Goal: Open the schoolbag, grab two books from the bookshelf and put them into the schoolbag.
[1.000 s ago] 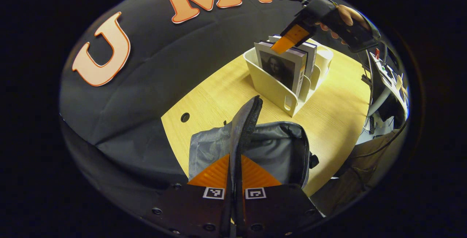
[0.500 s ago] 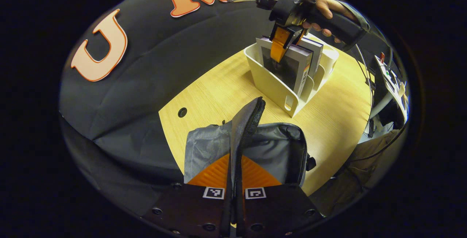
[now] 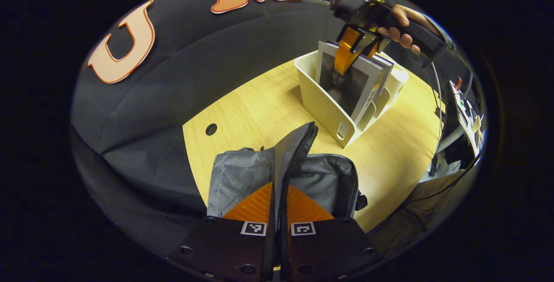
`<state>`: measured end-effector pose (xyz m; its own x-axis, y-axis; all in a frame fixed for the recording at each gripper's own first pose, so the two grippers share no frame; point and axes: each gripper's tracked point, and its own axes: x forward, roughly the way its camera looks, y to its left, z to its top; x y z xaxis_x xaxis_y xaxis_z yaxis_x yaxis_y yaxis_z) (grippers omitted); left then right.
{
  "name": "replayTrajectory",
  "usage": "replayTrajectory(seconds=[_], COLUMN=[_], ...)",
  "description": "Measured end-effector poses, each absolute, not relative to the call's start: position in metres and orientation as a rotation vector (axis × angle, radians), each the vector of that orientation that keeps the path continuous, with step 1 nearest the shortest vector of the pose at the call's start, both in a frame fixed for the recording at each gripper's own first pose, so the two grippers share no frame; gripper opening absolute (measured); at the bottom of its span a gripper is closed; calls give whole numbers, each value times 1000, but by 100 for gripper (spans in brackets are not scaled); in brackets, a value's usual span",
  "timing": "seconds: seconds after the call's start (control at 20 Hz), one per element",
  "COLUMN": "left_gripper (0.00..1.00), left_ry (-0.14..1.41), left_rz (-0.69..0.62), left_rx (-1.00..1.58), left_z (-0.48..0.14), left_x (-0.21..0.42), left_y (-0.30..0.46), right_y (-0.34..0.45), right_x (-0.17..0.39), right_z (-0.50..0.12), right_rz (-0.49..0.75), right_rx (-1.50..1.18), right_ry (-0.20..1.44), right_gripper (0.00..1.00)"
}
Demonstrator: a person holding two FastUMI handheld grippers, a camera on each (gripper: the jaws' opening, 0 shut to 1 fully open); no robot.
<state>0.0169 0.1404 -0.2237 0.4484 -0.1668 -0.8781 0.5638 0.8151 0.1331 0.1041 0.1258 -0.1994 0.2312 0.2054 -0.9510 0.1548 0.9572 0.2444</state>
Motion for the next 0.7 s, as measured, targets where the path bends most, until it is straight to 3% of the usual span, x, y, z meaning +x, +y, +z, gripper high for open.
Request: replayTrajectory(seconds=[0.7], left_gripper=[6], left_ry=[988], left_rz=[-482], left_rx=[386], left_z=[-213], left_x=[30], left_y=[124], right_y=[87], right_x=[63], right_z=[-111], right_rz=[107], right_rx=[498], right_ry=[1135], right_gripper=[35])
